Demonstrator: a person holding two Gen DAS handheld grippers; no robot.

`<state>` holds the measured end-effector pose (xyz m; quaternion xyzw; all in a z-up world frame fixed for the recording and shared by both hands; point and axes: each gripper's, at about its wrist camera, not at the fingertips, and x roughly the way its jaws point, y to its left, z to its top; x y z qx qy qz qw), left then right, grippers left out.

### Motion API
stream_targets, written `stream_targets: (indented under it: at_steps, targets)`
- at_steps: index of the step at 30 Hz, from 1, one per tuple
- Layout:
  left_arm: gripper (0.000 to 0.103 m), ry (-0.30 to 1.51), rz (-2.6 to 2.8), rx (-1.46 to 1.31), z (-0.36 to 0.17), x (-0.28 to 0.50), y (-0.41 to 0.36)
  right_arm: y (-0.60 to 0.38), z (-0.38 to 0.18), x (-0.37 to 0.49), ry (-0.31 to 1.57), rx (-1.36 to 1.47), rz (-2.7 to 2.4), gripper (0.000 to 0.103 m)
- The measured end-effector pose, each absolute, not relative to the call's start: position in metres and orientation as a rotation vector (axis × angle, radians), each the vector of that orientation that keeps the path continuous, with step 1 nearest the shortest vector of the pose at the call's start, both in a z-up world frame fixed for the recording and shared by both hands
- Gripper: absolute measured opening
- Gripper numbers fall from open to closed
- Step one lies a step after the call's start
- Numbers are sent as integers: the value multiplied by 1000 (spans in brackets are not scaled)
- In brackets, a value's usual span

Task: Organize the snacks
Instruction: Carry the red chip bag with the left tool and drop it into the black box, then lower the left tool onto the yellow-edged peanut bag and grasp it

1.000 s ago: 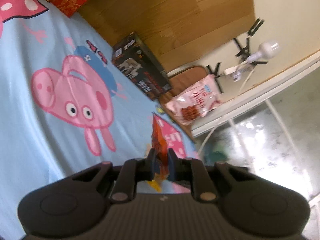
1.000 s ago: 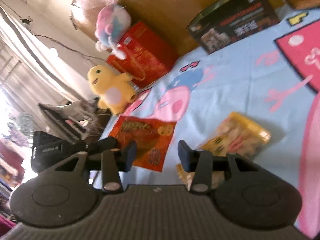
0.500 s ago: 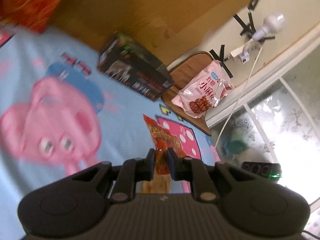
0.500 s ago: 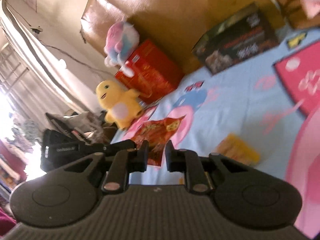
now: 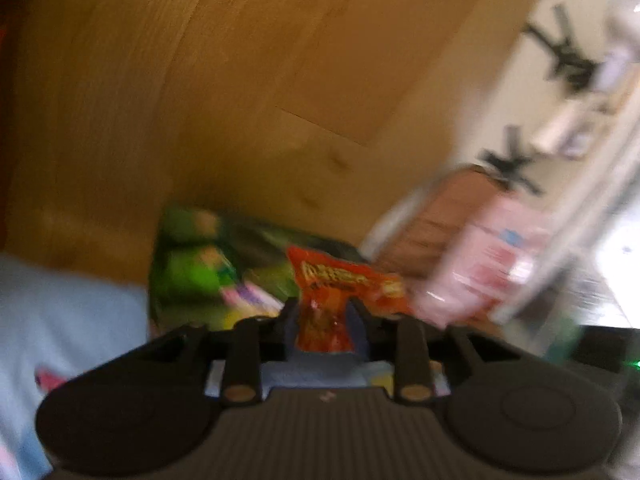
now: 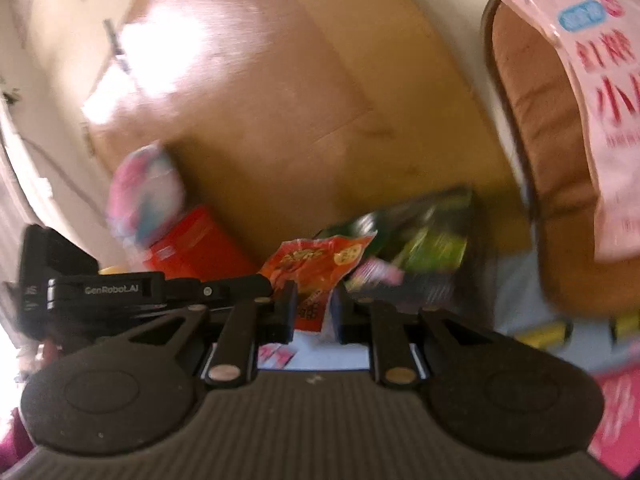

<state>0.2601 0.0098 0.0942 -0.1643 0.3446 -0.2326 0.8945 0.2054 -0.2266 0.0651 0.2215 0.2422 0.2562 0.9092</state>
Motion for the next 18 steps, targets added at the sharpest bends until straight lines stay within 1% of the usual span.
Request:
stream_targets:
  at_steps: [1, 2, 3, 4, 7, 10, 12, 13, 14, 18]
  targets:
    - [37, 710, -429, -302, 89, 271, 5, -222, 63, 216, 481, 417, 494, 25]
    - [40, 706, -385, -272, 85, 276, 2, -215, 60, 226, 462, 347, 436, 30]
    - [40, 703, -354, -256, 82, 278, 1, -209, 58, 231, 447, 286, 381, 47]
    - [40, 700, -353, -258, 78, 276, 2, -205, 55, 233, 424, 246, 331, 54]
    - [40, 673, -363, -267, 76, 257, 11, -216, 47, 226, 377, 290, 329, 54]
    - [40, 655, -378, -286, 82, 226, 21, -226, 46, 219, 399, 322, 330, 54]
    - [44, 661, -416, -291, 85, 196, 28, -233, 52, 209, 415, 353, 346, 54]
    - [47, 666, -432, -289, 84, 180, 33, -237, 54, 197, 423, 371, 369, 54]
    - [49, 677, -456, -287, 82, 163, 36, -241, 55, 186, 436, 384, 395, 54]
    - [49, 808, -596, -340, 56, 103, 53, -240, 43, 131, 550, 392, 503, 59]
